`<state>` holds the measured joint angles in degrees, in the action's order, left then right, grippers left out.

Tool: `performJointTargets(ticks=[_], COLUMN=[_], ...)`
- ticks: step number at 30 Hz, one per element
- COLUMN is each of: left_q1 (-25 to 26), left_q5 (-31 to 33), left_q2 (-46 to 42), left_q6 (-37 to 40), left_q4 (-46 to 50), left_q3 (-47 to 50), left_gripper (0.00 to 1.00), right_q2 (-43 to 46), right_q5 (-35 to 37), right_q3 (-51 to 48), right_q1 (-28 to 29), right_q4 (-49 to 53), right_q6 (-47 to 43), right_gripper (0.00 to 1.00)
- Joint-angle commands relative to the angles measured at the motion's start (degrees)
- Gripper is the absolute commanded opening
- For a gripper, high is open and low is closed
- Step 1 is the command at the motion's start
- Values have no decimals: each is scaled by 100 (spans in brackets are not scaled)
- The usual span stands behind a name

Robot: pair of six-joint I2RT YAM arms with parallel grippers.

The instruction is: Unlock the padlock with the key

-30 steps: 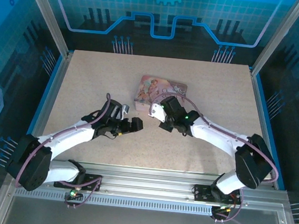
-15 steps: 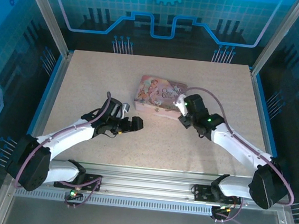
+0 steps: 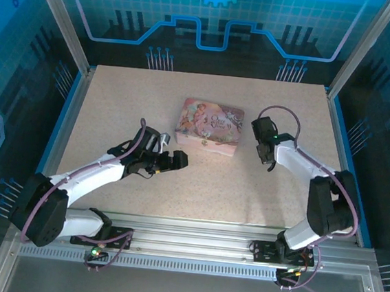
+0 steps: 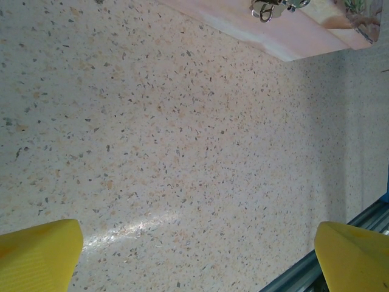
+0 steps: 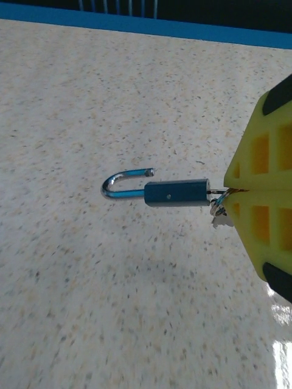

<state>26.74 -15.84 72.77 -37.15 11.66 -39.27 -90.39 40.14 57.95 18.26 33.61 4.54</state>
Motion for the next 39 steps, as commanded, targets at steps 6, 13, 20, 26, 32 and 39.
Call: performJointTargets(ticks=[6,13,20,26,32,39], left_q1=[6,6,4,-16,-144,-449], left_q5=[27,51,85,222,530,1612], left_q2=[-65,-64,-18,-126,-284,-685], left_q6=[-23,-23,-22,-24,187,690], left_q4=[-6,3,-15,42,433,1045], left_q3=[24,49,46,-19,-245,-627], left_gripper=[99,99,99,99,99,99], right_q2=[-851,-1322,-1019,-329,663,1808], right_q5=[-82,-200,-322,-518,-1195,-1804], right_q3=[513,741,857,881,497,-267], right_q1=[-173,-174,-26,-7,11,-19], right_q4=[368,562,780,972,732,-204], right_q6=[513,844,1057,1110,1102,1085], right_gripper=[0,1,36,44,100,100])
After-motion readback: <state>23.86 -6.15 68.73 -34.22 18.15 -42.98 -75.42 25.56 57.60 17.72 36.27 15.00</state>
